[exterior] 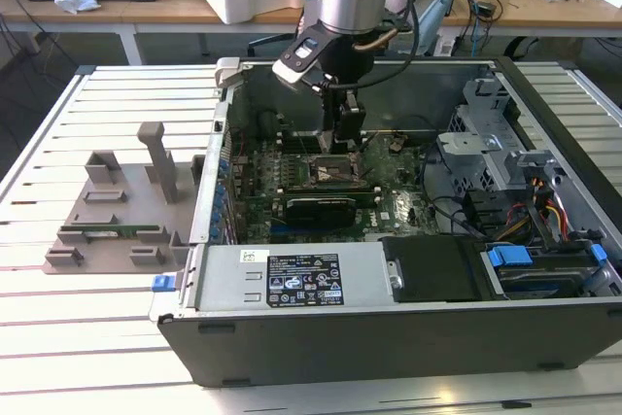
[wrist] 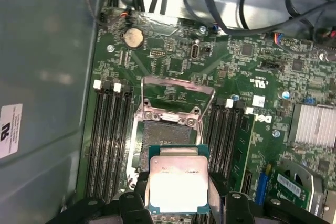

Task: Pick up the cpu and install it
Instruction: 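Place the cpu into insertion slot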

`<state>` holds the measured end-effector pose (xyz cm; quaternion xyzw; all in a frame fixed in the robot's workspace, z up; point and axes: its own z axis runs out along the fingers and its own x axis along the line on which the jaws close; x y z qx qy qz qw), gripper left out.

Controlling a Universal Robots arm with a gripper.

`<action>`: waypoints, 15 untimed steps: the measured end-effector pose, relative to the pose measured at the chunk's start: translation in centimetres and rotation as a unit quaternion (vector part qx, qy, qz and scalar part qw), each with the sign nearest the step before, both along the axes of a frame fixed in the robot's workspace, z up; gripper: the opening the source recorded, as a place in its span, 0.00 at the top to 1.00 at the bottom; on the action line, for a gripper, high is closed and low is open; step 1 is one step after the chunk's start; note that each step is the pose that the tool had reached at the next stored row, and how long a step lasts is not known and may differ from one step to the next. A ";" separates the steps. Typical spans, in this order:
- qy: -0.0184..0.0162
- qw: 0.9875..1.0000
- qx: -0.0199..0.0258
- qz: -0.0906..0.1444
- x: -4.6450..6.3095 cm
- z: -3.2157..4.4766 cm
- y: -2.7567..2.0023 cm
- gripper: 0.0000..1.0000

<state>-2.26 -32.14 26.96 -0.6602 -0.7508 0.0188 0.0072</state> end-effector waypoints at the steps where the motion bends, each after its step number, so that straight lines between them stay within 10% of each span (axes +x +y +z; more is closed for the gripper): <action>1: 0.000 1.000 0.000 -0.005 0.0 -0.01 0.00 0.47; 15: 0.000 1.000 -0.001 -0.019 0.0 -1.46 0.00 0.47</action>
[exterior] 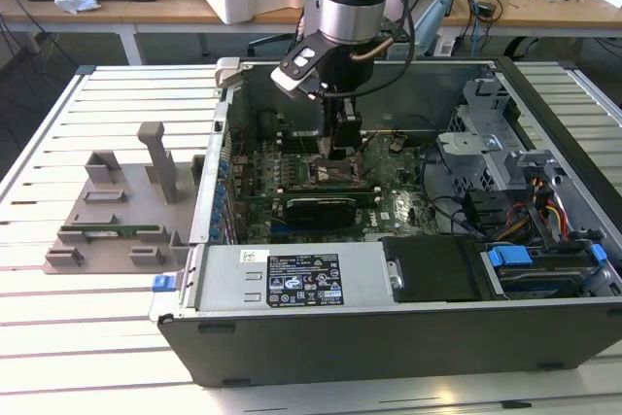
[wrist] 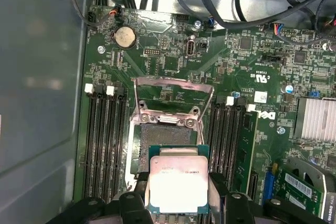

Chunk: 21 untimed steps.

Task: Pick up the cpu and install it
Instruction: 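Place the cpu into insertion slot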

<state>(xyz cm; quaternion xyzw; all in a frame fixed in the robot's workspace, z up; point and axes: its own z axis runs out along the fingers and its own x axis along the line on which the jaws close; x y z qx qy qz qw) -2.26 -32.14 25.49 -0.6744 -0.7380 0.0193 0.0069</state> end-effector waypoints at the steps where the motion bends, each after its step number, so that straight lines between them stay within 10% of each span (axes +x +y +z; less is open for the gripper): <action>1: 0.000 1.000 0.000 0.000 0.0 -0.22 0.00 0.47; 21: 0.000 0.999 0.000 -0.046 0.0 -3.85 0.44 0.47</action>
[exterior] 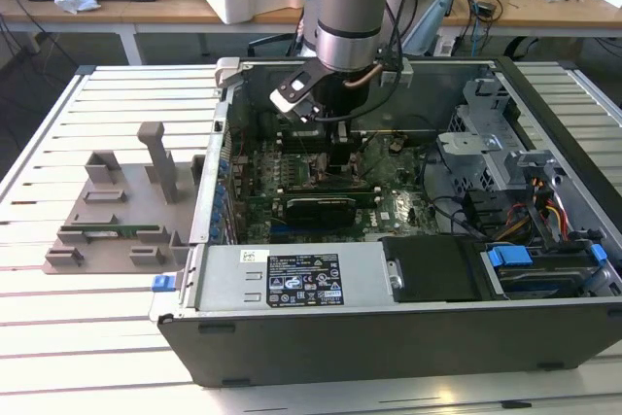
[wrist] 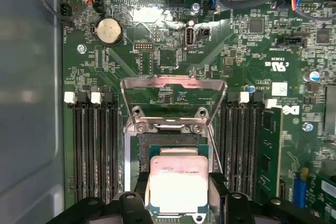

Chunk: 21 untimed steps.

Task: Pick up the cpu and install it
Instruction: 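Place the cpu into insertion slot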

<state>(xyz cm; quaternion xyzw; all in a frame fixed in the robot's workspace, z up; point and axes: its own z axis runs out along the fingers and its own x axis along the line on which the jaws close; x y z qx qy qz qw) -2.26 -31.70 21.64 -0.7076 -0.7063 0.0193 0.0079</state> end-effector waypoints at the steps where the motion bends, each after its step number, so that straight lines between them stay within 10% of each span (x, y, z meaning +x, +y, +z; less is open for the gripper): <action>1: 0.000 1.000 0.000 -0.001 0.0 -0.38 0.31 0.47; 21: 0.000 1.000 0.000 -0.005 0.3 -1.56 0.57 0.47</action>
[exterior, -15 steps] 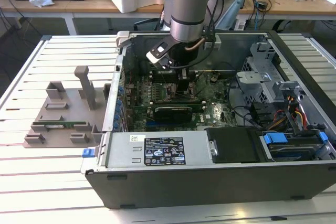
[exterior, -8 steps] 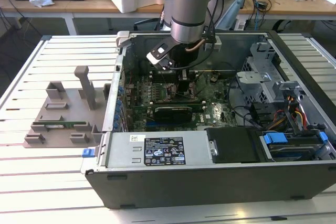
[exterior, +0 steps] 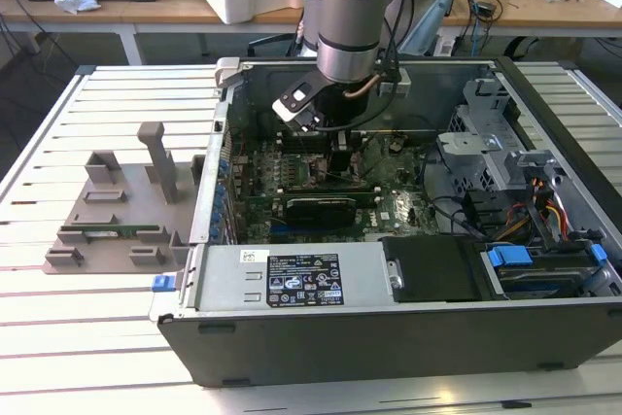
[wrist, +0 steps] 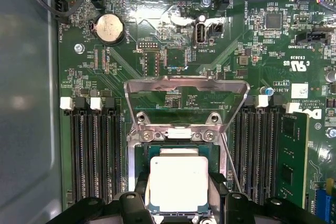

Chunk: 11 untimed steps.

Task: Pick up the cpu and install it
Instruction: 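Place the cpu into insertion slot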

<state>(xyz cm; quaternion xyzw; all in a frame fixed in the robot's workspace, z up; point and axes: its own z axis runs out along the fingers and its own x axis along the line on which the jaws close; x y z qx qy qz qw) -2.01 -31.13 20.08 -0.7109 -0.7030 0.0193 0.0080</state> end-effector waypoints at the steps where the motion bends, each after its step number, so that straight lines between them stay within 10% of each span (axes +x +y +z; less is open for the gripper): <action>1: 0.000 1.000 0.000 0.000 0.0 -0.01 0.00 0.47; 11: 0.000 1.000 0.001 0.000 -0.1 -0.07 0.13 0.47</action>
